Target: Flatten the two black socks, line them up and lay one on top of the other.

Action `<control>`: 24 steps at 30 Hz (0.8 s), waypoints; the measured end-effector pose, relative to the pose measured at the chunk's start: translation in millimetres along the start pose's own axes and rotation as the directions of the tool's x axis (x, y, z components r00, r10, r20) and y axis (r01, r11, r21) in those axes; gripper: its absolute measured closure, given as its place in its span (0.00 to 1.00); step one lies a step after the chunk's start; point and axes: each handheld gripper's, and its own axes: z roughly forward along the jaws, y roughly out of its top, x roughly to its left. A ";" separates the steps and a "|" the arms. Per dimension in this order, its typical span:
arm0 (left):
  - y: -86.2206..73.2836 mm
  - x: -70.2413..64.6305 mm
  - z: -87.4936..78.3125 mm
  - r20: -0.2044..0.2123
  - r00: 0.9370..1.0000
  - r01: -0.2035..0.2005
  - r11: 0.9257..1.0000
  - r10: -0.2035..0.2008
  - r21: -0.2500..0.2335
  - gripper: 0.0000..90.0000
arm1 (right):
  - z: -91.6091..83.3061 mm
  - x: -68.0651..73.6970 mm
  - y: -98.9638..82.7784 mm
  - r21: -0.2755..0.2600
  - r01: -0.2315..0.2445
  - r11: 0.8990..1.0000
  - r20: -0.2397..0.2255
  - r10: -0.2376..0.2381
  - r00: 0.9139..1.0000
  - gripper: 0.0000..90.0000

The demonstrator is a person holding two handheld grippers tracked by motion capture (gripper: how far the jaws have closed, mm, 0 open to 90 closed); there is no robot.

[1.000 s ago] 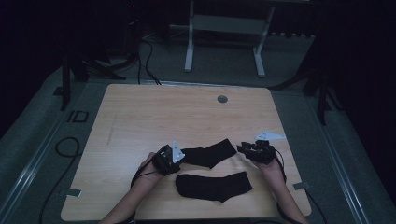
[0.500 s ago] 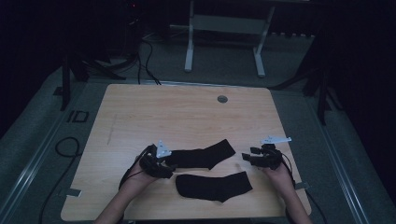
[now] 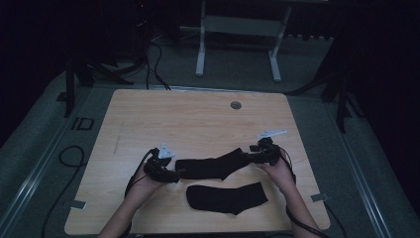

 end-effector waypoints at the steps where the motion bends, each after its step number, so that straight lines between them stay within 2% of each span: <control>1: 1.2 0.9 3.1 -0.001 1.000 0.004 1.000 -0.004 0.005 0.32 | 3.8 0.9 2.1 0.002 -0.001 1.000 0.007 0.001 1.000 0.48; 2: 1.8 1.6 4.8 -0.007 1.000 0.004 1.000 -0.004 0.006 0.35 | 8.2 2.9 3.6 0.002 0.010 1.000 0.037 -0.010 0.999 0.48; 5: 3.2 3.5 11.6 -0.015 1.000 0.014 1.000 -0.013 0.018 0.39 | 17.6 2.7 6.5 0.020 0.007 1.000 0.049 -0.008 0.999 0.48; 7: 3.6 4.7 16.1 -0.024 1.000 0.012 0.999 -0.012 0.039 0.46 | 24.1 3.3 7.5 0.049 0.025 0.998 0.082 -0.029 0.996 0.50; 9: 3.5 4.7 19.9 -0.025 1.000 0.007 0.999 -0.005 0.051 0.47 | 27.8 4.5 7.1 0.063 0.038 0.997 0.095 -0.044 0.994 0.51; 10: 3.3 4.5 21.6 -0.021 1.000 0.000 0.998 0.001 0.060 0.52 | 28.9 5.1 6.9 0.067 0.046 0.997 0.100 -0.052 0.994 0.53; 15: 2.0 3.4 26.4 -0.054 0.998 -0.023 0.996 0.028 0.084 0.60 | 34.5 10.9 3.6 0.099 0.090 0.991 0.132 -0.103 0.986 0.59; 19: 2.3 2.9 26.0 -0.058 0.998 -0.032 0.996 0.037 0.085 0.75 | 35.4 12.1 3.0 0.100 0.099 0.990 0.123 -0.111 0.986 0.64; 20: 3.2 2.0 26.4 -0.053 0.997 -0.042 0.995 0.047 0.093 0.75 | 35.6 12.5 3.3 0.101 0.106 0.989 0.119 -0.117 0.986 0.69; 22: 3.9 0.4 26.9 -0.050 0.997 -0.056 0.994 0.061 0.098 0.83 | 36.1 15.5 3.4 0.108 0.131 0.985 0.103 -0.143 0.984 0.79; 24: 4.8 -1.3 27.8 -0.044 0.997 -0.060 0.993 0.065 0.100 0.90 | 36.2 16.3 2.6 0.103 0.128 0.986 0.097 -0.138 0.986 0.85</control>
